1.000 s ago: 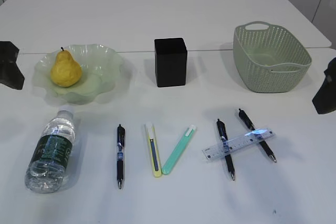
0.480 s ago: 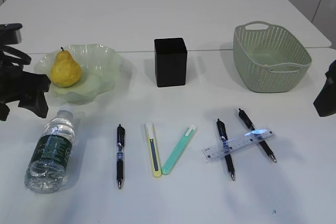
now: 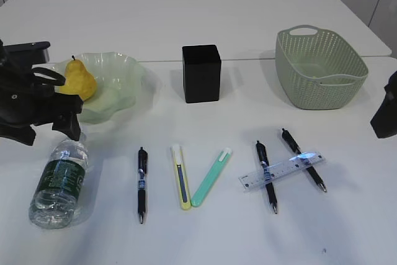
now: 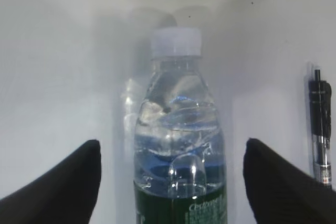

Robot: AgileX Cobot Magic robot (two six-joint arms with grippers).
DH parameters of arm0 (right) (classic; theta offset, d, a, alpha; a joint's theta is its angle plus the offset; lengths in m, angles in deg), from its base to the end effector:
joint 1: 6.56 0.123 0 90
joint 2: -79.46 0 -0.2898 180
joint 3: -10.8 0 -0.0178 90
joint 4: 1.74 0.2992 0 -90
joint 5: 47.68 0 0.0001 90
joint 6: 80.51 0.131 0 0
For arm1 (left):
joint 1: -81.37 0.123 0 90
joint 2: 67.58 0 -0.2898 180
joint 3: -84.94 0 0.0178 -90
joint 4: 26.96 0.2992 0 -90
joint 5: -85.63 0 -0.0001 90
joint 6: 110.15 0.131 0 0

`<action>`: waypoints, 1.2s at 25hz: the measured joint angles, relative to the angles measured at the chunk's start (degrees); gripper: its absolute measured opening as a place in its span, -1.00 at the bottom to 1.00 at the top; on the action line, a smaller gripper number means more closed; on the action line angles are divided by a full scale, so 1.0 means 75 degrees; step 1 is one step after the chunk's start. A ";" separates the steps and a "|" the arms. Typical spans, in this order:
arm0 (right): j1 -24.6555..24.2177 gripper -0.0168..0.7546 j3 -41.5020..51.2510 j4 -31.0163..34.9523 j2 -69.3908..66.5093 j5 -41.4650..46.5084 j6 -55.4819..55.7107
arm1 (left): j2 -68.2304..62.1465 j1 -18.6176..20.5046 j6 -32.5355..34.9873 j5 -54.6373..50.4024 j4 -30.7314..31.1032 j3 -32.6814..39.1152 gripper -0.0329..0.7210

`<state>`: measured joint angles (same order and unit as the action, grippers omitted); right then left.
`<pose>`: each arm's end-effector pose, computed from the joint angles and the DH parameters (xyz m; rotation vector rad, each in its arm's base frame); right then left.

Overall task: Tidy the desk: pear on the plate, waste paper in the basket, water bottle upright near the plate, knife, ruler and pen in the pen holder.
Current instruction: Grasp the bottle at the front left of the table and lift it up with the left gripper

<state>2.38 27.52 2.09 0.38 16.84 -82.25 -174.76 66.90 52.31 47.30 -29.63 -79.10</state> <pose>0.2839 0.0527 0.2719 -0.2351 2.7906 0.1218 0.3742 -0.1005 0.1270 -0.1211 2.8325 -0.1750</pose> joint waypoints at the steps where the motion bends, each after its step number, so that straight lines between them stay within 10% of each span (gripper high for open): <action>1: 0.0000 0.36 0.0000 0.0000 0.0000 0.0000 0.0000 | -0.0078 -0.0033 0.0015 0.0000 0.0000 -0.0059 0.70; 30: 0.0000 0.36 0.0000 0.0000 0.0000 -0.0014 0.0000 | -0.1446 -0.0224 0.0047 0.0108 0.0111 -0.0315 0.62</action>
<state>2.38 27.52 2.09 0.38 16.74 -82.25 -185.61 65.22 52.66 48.11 -28.79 -81.46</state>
